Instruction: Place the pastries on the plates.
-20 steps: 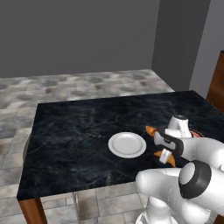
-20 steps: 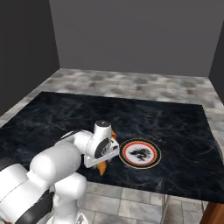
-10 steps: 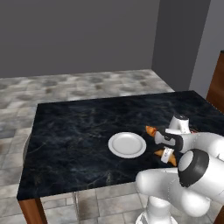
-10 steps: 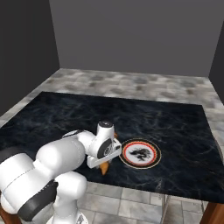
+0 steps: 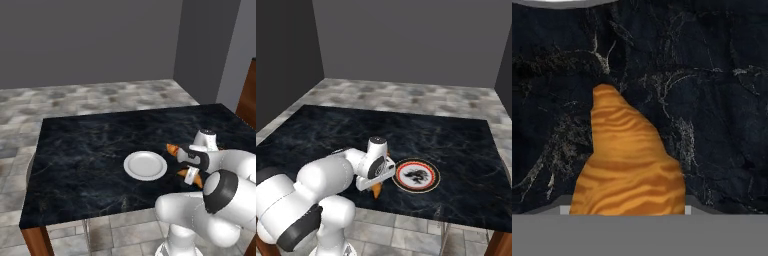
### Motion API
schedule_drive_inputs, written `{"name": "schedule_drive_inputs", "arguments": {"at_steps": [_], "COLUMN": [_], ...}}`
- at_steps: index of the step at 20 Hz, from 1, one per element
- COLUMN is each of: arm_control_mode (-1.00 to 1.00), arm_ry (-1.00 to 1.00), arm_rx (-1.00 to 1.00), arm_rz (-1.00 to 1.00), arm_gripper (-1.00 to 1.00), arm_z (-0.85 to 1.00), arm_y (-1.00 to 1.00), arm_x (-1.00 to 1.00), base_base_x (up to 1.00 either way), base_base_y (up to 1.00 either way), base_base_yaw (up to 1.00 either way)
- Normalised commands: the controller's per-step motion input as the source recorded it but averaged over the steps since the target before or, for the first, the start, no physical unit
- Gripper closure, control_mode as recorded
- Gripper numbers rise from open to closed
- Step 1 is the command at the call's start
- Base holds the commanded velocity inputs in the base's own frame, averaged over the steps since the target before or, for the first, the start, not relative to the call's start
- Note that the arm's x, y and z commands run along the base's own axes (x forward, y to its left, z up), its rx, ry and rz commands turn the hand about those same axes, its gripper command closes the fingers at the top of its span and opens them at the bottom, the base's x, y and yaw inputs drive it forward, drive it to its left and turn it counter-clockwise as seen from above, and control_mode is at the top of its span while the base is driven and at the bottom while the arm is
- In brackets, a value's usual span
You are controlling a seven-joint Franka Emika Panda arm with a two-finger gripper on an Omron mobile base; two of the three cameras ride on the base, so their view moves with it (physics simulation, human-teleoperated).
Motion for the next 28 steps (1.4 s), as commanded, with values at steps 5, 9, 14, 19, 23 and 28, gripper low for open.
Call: {"name": "schedule_drive_inputs", "arguments": {"at_steps": [5,9,14,19,23,28], "arm_control_mode": [-1.0,-1.0,-1.0,-1.0,-1.0,-1.0], "arm_ry": [-0.11,-0.11,-0.07,-0.02,-0.01,0.0], "arm_rx": [0.0,0.0,0.0,0.0,0.0,0.0], "arm_rz": [0.0,0.01,0.03,0.04,0.04,0.04], "arm_gripper": [1.0,1.0,1.0,1.0,1.0,1.0], "arm_z": [0.48,0.48,0.31,0.22,0.16,0.21], "arm_y": [0.0,0.0,0.07,0.17,0.23,0.27], "arm_x": [-0.09,0.0,0.0,0.01,0.09,0.2], "base_base_x": [0.0,0.0,0.0,0.0,0.0,0.0], "base_base_y": [0.0,0.0,0.0,0.0,0.0,0.0], "base_base_yaw": [0.0,0.0,0.0,0.0,0.0,0.0]}}
